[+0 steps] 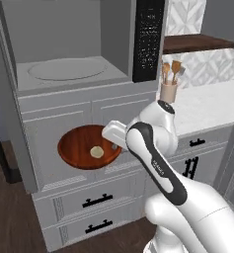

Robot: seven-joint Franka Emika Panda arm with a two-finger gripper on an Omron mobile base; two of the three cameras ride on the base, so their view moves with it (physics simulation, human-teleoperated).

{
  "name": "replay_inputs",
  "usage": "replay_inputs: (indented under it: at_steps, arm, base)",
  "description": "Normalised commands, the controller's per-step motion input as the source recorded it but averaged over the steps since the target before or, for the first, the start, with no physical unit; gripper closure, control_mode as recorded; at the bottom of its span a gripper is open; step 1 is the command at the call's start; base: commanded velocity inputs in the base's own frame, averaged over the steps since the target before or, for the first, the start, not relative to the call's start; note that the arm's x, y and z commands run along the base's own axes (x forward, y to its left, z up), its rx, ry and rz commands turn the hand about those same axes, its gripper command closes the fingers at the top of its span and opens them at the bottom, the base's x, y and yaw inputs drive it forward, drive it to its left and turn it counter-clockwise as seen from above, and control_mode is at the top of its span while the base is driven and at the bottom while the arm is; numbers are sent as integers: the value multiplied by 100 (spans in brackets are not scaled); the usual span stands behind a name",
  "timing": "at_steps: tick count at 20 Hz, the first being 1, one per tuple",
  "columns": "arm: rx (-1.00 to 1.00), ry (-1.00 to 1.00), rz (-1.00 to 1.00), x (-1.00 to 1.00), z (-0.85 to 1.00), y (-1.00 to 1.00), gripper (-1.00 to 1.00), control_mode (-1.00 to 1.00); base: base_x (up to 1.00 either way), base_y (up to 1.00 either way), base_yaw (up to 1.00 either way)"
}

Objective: Pick the garlic from the sink and place it in the bowl. Then pick the bowl and place it in the microwave. Then close the microwave door and press the start button.

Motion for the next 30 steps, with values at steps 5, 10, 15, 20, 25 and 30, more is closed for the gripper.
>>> replay_inputs:
  at_steps: [5,10,15,20,25,30]
  arm:
    - [0,0,0,0,0,0,100,100]
    - [0,0,0,0,0,0,100,100]
    - [0,0,0,0,0,0,100,100]
    - [0,0,0,0,0,0,100,100]
    - [0,0,0,0,0,0,100,100]
    - [0,0,0,0,0,0,100,100]
  base:
    - [64,-1,30]
    - [34,12,0]
    - [56,59,0]
    - [0,13,22]
    - [38,-1,31]
    - [9,-1,11]
